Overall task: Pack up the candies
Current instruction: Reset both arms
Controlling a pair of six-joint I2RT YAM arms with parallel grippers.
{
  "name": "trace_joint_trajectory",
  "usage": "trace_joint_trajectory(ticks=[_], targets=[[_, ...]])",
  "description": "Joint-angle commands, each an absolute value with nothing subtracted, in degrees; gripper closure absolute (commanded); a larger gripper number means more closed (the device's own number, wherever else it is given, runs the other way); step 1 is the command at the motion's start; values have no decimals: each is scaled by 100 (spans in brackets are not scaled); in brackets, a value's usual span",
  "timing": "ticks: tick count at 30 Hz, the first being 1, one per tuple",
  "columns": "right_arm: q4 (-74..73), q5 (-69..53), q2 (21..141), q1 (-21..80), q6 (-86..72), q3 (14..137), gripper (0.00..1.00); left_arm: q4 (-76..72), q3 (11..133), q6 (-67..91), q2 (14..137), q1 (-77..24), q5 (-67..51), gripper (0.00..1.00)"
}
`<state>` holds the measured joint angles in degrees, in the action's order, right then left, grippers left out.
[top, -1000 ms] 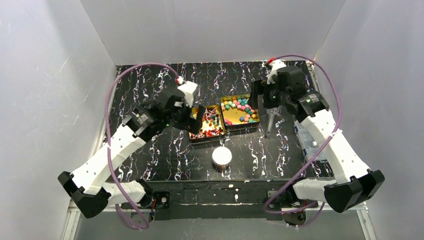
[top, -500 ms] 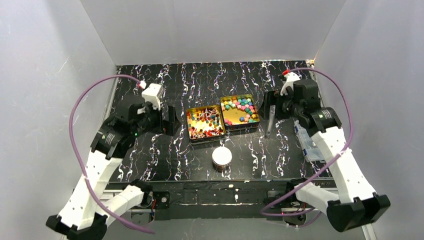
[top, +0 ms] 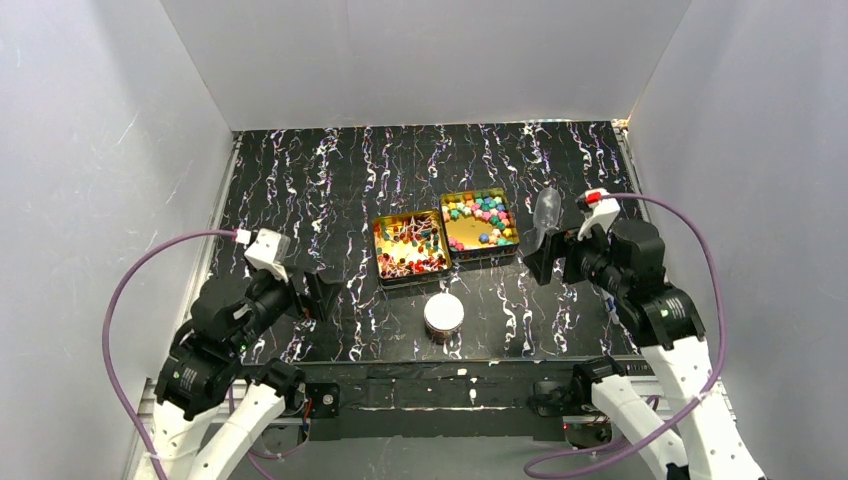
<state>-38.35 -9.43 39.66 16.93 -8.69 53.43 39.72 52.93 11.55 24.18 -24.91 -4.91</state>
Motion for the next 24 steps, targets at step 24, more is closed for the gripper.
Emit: trace_joint_trajectory(ticks=[24], targets=[[-2922, -1047, 1431, 1819, -896, 4193, 2, 3358, 3735, 1407, 290, -2470, -1132, 2]])
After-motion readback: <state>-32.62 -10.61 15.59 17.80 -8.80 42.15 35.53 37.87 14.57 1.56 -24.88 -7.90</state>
